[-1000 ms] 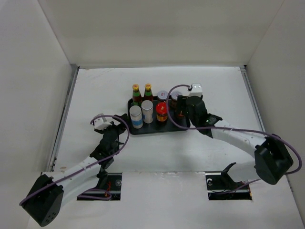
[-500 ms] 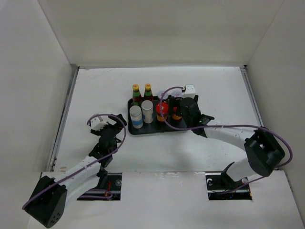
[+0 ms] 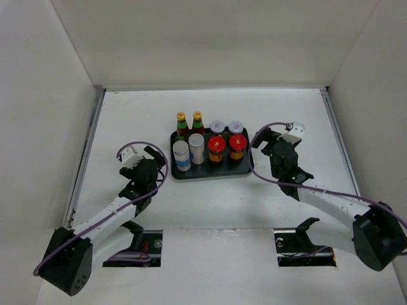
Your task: Organize the condiment bottles
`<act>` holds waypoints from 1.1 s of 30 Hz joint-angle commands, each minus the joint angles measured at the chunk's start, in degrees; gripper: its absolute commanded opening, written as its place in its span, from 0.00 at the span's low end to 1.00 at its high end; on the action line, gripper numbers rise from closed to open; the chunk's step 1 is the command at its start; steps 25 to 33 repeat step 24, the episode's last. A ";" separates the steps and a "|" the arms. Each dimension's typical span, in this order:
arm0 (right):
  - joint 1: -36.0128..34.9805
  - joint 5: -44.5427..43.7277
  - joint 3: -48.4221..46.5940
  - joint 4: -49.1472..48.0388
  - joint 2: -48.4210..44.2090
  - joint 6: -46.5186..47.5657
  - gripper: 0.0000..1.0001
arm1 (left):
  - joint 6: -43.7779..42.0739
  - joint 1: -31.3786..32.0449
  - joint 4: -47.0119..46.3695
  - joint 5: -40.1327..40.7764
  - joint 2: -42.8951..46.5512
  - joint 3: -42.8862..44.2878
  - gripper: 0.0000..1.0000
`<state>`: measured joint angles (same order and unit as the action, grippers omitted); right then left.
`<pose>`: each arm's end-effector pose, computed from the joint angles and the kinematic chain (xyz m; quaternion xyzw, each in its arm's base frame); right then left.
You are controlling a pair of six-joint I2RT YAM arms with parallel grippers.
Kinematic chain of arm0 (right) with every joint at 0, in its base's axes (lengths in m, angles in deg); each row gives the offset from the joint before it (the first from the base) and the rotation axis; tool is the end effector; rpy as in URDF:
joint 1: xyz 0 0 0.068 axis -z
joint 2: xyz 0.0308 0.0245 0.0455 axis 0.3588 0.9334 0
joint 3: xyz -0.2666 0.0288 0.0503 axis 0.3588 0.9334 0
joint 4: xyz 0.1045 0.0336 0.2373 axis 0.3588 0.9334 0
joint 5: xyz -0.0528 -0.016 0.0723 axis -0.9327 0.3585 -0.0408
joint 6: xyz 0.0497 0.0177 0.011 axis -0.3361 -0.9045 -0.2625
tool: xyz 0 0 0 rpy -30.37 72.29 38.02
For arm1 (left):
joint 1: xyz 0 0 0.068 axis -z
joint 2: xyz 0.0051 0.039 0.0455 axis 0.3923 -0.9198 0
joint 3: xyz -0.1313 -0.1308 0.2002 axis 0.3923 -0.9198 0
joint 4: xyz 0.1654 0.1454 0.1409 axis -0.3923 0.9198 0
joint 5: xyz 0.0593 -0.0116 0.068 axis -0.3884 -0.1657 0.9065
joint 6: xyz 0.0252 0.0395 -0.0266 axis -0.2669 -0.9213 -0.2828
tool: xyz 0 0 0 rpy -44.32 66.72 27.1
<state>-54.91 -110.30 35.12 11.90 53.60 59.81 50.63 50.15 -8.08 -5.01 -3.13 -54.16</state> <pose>0.2171 0.1210 0.2571 0.1333 0.7354 0.0964 0.6574 0.1731 -0.0612 0.1819 -0.3393 0.7315 -0.0653 0.5878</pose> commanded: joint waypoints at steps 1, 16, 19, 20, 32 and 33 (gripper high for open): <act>3.78 -4.02 3.54 -3.33 -0.94 -7.92 1.00 | 1.48 -1.07 5.65 -0.24 -1.07 4.68 1.00; 8.54 2.04 3.91 0.28 0.54 -13.21 0.25 | 3.50 -3.45 8.20 -4.28 -2.22 6.80 1.00; 8.53 2.57 2.50 0.89 3.09 -12.33 0.38 | 3.85 -3.45 7.06 -4.99 -2.39 5.65 1.00; 8.53 2.13 2.15 0.81 3.80 -11.81 0.43 | 3.94 -3.19 7.06 -5.43 -2.66 5.56 1.00; 8.53 1.69 1.27 1.51 4.86 -12.24 0.51 | 3.23 -3.36 6.63 -5.43 -2.31 4.07 1.00; 8.53 1.69 1.27 1.51 4.86 -12.24 0.51 | 3.23 -3.36 6.63 -5.43 -2.31 4.07 1.00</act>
